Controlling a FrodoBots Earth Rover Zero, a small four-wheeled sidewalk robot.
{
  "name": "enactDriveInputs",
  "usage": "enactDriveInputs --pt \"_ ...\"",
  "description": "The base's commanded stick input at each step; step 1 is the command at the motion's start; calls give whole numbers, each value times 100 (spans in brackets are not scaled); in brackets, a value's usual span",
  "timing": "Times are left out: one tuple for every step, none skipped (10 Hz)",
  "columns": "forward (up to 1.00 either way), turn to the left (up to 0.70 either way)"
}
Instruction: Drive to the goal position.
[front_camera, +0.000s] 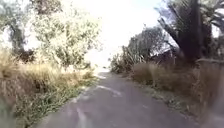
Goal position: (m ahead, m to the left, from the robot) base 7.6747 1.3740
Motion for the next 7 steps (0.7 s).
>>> enactDriveInputs --pt "70 -35" --pt "70 -35" --pt "70 -35" --pt "70 -35" --pt "70 0" --pt "70 0" --pt "70 0"
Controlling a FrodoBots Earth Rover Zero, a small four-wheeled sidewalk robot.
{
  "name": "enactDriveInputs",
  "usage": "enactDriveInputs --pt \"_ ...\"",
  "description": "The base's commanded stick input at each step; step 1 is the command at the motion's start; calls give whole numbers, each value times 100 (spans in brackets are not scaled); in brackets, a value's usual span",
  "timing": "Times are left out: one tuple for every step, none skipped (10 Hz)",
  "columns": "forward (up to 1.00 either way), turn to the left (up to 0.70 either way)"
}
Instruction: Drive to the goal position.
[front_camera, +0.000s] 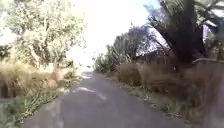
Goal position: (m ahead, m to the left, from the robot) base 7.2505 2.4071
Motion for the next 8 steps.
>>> enactDriveInputs --pt "70 0" --pt "70 0" --pt "70 0" --pt "70 0" --pt "70 0" --pt "70 0" --pt "70 0" --pt "70 0"
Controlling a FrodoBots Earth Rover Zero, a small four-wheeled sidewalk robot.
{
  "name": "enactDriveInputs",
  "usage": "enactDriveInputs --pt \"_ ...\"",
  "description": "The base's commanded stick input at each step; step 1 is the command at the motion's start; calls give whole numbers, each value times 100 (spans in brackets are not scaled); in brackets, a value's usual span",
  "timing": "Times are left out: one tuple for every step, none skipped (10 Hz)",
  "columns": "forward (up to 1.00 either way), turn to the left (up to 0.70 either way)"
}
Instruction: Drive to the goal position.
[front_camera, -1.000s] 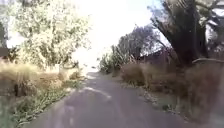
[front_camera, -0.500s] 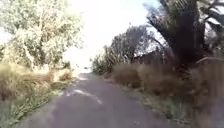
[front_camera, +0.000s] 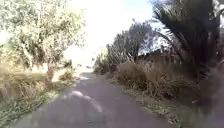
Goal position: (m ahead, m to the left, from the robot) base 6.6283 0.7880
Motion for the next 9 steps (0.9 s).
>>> enactDriveInputs --pt "70 0" --pt "70 0" --pt "70 0" --pt "70 0" --pt "70 0" --pt "70 0" --pt "70 0" --pt "70 0" --pt "70 0"
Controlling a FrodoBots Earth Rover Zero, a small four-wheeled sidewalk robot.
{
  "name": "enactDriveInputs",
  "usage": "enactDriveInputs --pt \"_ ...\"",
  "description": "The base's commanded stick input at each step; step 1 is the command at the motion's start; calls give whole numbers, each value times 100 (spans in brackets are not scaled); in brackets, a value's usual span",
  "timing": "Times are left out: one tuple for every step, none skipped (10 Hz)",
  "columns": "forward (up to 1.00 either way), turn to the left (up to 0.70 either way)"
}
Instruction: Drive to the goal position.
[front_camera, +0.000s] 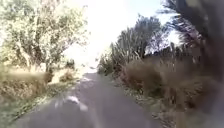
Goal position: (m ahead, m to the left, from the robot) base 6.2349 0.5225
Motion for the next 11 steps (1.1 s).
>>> enactDriveInputs --pt "70 0" --pt "70 0" --pt "70 0" --pt "70 0" --pt "70 0" --pt "70 0" --pt "70 0" --pt "70 0" --pt "70 0" --pt "70 0" --pt "70 0"
